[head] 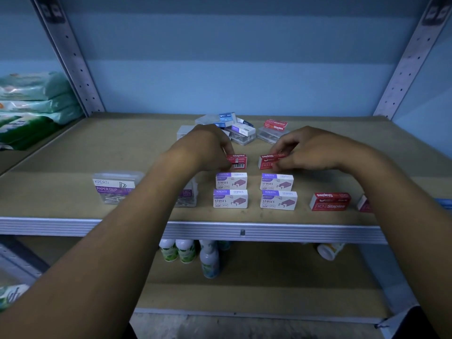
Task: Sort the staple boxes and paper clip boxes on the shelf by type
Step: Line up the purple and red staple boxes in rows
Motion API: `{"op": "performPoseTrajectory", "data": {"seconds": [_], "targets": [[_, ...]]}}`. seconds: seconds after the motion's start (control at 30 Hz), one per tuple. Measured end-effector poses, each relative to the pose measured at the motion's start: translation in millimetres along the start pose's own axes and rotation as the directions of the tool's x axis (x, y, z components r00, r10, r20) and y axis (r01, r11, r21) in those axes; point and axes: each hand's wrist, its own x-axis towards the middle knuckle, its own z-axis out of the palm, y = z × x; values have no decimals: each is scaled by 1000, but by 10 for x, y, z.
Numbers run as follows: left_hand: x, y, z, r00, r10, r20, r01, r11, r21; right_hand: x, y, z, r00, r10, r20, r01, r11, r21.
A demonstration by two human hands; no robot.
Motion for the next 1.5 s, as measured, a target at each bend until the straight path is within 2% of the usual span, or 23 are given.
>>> {"op": "performPoseTrajectory", "data": {"seconds": [0.17,0.3,0.73,0.97,1.37,1.5], "targets": [[-18,36,-14,999,10,-37,-14,993,-114,-1,-3,31,996,-83,-37,86,995,59],[-48,57,-9,992,65,-110,-78,990,-121,15,10,46,993,-105,-51,109,992,67],[-5,-27,-22,999,25,37,-20,990,-143,38,40,61,988,-128,-87,134,989,56],[57,-21,-8,993,30,111,-24,998,-60,46,58,56,983,-155,-95,161,985,60],[117,176,21,994,92,56,-83,985,-148,-174,182,-112,973,-186,-139,197,978,72],[136,337,48,991,132,-36,-136,973,-188,-319,311,-224,970,-183,-157,194,980,54]]}}
